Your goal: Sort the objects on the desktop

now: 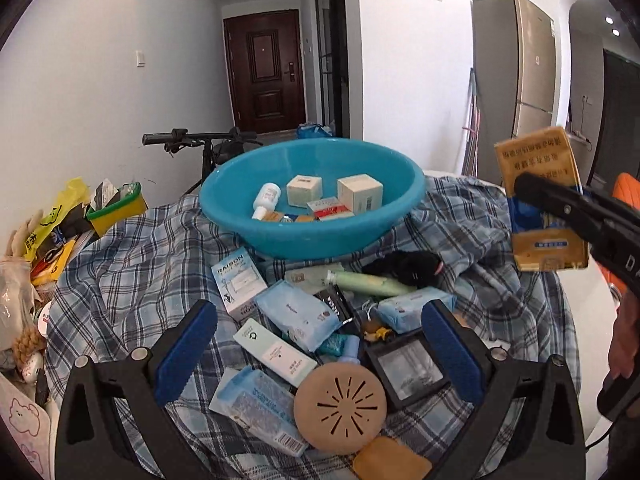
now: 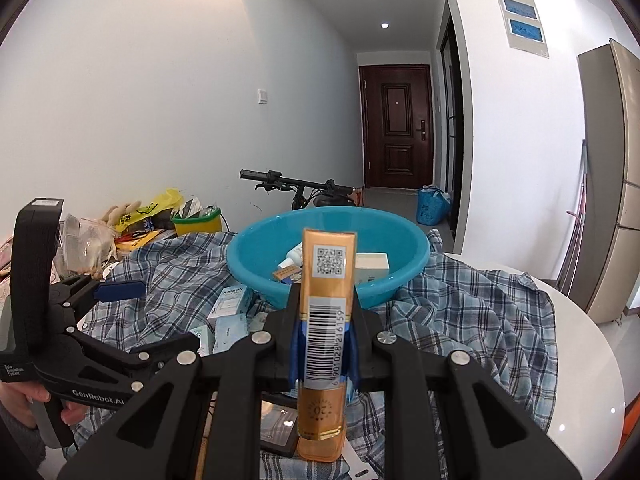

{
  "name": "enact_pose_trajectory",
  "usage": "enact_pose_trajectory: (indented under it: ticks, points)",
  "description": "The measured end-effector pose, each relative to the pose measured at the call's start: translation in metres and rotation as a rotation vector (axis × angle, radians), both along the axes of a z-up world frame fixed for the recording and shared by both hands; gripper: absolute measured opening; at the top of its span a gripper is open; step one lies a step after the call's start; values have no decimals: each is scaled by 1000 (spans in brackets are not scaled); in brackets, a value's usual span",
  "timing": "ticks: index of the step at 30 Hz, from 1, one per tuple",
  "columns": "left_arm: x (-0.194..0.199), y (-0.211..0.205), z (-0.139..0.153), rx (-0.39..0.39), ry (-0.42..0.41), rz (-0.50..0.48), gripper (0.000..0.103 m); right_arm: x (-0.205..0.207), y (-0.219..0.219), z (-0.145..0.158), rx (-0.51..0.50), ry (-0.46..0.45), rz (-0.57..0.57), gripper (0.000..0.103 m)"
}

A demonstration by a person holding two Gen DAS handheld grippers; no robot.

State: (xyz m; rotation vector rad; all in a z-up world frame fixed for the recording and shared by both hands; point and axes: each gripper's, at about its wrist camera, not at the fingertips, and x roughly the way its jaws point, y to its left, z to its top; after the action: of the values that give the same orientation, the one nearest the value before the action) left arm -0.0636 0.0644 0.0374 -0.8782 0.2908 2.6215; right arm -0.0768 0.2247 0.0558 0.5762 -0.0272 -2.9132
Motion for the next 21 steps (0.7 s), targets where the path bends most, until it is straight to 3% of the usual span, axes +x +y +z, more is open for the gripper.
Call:
enact_pose_trajectory:
  ticks: [4, 8, 11, 17, 21]
  points:
    - [6, 5, -24, -102, -33, -35, 95, 2, 3, -7, 1, -13, 4, 17]
    - [-13, -5, -34, -40, -118, -7, 77, -2, 0, -14, -4, -27, 13, 17]
    - [-33, -3, -37, -7, -141, 23, 76, -5, -3, -21, -5, -43, 24, 17]
    - [-83, 15, -53, -58, -217, 22, 76, -6, -6, -29, 3, -65, 31, 17]
    - [-113, 13, -68, -91, -274, 101, 76, -6, 0, -30, -5, -65, 23, 17]
